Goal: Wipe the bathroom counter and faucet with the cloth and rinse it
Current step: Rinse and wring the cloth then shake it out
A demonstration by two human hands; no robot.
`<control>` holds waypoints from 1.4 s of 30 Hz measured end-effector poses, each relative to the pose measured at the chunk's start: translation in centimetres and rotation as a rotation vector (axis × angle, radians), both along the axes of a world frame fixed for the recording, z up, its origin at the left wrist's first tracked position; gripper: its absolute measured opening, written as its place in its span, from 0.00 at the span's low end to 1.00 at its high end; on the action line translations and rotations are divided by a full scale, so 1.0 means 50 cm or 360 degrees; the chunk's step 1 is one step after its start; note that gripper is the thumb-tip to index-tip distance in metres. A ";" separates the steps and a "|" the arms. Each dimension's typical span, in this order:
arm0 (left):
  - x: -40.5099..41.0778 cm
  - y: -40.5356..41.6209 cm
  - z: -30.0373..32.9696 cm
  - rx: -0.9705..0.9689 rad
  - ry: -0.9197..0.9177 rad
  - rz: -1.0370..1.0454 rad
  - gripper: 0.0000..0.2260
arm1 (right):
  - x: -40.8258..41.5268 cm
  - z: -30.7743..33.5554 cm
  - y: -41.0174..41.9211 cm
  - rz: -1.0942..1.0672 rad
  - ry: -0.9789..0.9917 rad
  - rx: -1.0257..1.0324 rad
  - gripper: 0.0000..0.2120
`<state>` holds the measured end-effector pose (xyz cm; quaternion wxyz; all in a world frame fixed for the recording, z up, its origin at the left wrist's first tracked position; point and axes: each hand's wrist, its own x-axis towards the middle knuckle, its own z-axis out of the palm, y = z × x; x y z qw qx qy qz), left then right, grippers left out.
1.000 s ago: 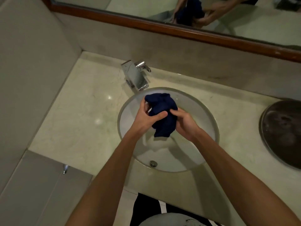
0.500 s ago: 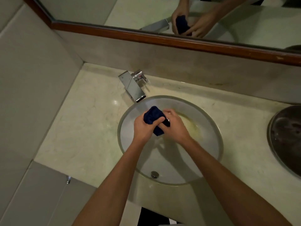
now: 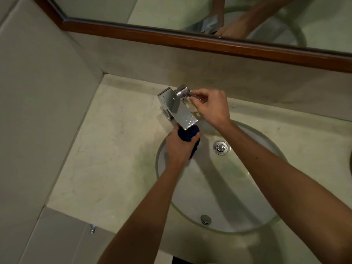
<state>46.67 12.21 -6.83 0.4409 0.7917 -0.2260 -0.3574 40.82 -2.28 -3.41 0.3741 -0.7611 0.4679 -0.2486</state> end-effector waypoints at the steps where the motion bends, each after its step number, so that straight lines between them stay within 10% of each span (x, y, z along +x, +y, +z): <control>1: 0.004 -0.007 0.002 -0.0020 0.0071 0.0005 0.18 | 0.001 -0.004 -0.004 -0.0016 -0.0001 -0.0027 0.12; 7: 0.014 -0.022 0.003 -0.0031 -0.0002 0.0086 0.18 | -0.038 -0.027 0.014 -0.0496 -0.0558 0.0624 0.15; 10: 0.013 -0.019 -0.017 -0.0046 -0.0069 0.0097 0.13 | -0.080 -0.101 0.077 -0.0977 -0.0188 0.0934 0.32; 12: 0.001 -0.013 -0.022 -0.0143 -0.0079 0.0088 0.08 | -0.081 -0.141 0.123 -0.0917 -0.0046 0.1619 0.32; 16: -0.027 0.005 -0.028 -0.0136 -0.0146 0.0069 0.07 | -0.045 -0.192 0.171 -0.0370 -0.0835 0.2853 0.24; 24: -0.027 0.109 -0.054 -0.0287 -0.0093 -0.0152 0.17 | -0.006 -0.254 0.150 -0.0523 -0.0962 0.2529 0.10; 28: -0.016 0.157 -0.082 -0.0163 0.0174 -0.0316 0.18 | -0.028 -0.245 0.162 -0.0871 -0.0779 0.1882 0.08; 34: -0.005 0.091 -0.085 -0.0145 0.0645 -0.0044 0.35 | -0.057 -0.220 0.188 -0.0279 -0.0501 0.0915 0.14; 42: -0.011 -0.006 -0.073 -0.0088 0.0711 0.0174 0.12 | -0.055 -0.182 0.196 0.0063 -0.0475 0.0654 0.19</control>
